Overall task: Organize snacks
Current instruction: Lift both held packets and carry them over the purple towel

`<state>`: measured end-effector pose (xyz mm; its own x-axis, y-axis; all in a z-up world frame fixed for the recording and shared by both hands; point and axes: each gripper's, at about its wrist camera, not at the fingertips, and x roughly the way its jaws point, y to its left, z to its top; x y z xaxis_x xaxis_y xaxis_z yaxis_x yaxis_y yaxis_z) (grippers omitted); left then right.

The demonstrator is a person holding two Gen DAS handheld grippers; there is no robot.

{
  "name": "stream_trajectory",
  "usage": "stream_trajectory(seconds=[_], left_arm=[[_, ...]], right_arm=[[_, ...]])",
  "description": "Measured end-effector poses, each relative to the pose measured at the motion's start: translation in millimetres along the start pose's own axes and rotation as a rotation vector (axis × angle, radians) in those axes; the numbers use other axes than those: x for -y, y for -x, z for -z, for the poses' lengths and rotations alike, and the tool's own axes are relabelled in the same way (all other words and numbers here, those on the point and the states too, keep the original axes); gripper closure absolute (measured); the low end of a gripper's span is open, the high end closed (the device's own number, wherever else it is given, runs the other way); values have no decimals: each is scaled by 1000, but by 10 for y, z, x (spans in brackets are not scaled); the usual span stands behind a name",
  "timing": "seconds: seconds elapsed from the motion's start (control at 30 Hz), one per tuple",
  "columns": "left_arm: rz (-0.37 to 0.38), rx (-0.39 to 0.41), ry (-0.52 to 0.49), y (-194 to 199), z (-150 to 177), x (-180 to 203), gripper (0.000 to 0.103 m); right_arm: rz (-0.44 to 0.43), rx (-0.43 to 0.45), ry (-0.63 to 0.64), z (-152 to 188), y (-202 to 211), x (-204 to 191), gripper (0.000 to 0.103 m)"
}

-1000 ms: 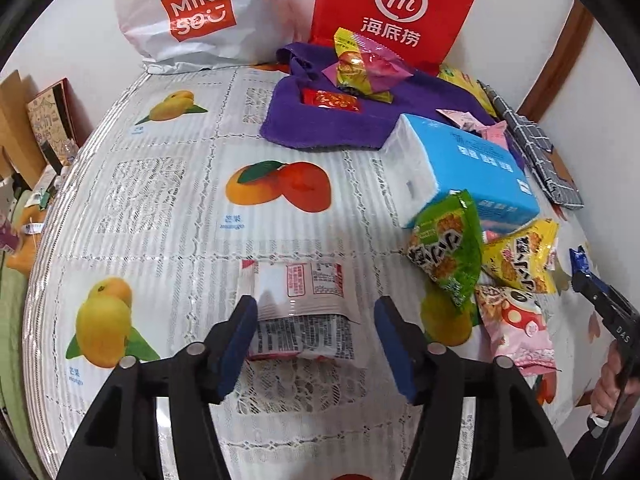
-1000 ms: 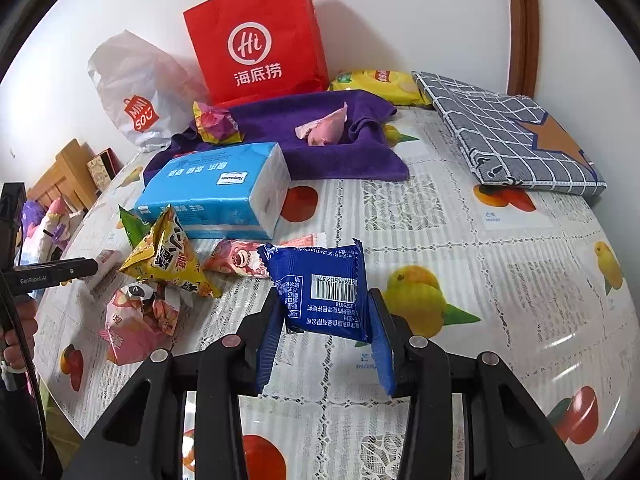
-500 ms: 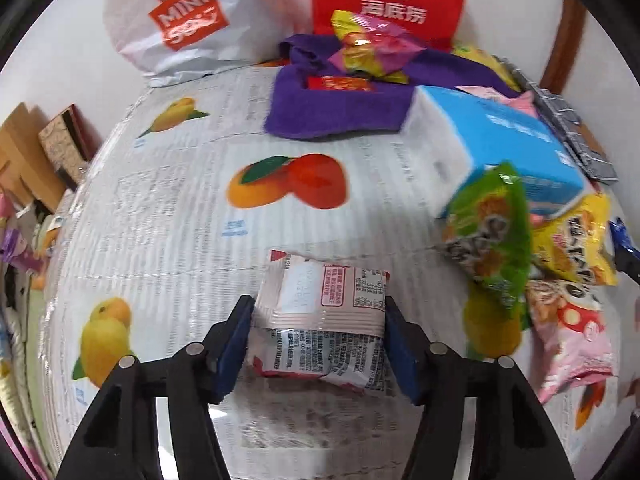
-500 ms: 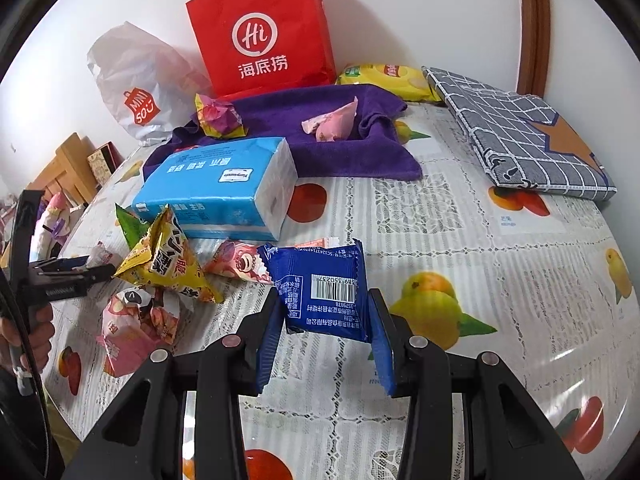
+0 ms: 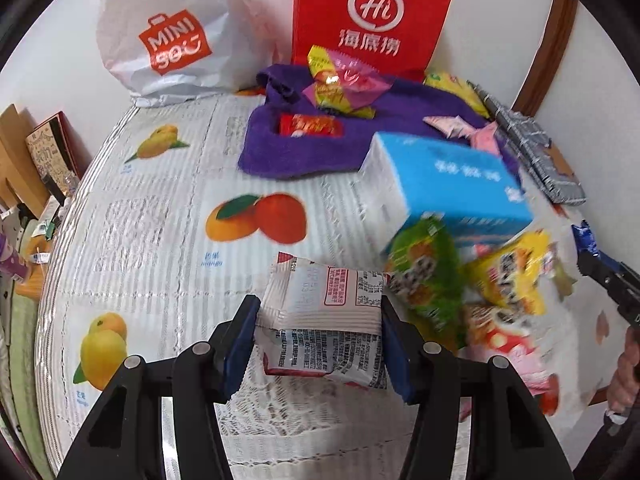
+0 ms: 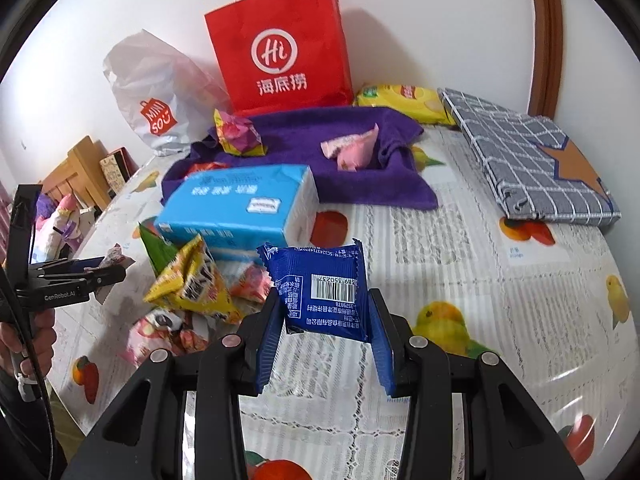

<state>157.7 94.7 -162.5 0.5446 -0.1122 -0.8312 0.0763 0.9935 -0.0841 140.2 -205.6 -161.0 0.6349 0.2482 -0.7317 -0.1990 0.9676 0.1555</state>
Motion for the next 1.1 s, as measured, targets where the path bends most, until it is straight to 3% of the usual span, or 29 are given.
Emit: stream_trajectory(seconds=[0.57,1.1], left_arm=[[49,83,-14,296,-781,310,48],[52,109,-13,-50,-1707,369,48]], right_arm=[[-44,98,66,-803,120,-246,62],[-40,115,73,-1813,-481,-179,62]])
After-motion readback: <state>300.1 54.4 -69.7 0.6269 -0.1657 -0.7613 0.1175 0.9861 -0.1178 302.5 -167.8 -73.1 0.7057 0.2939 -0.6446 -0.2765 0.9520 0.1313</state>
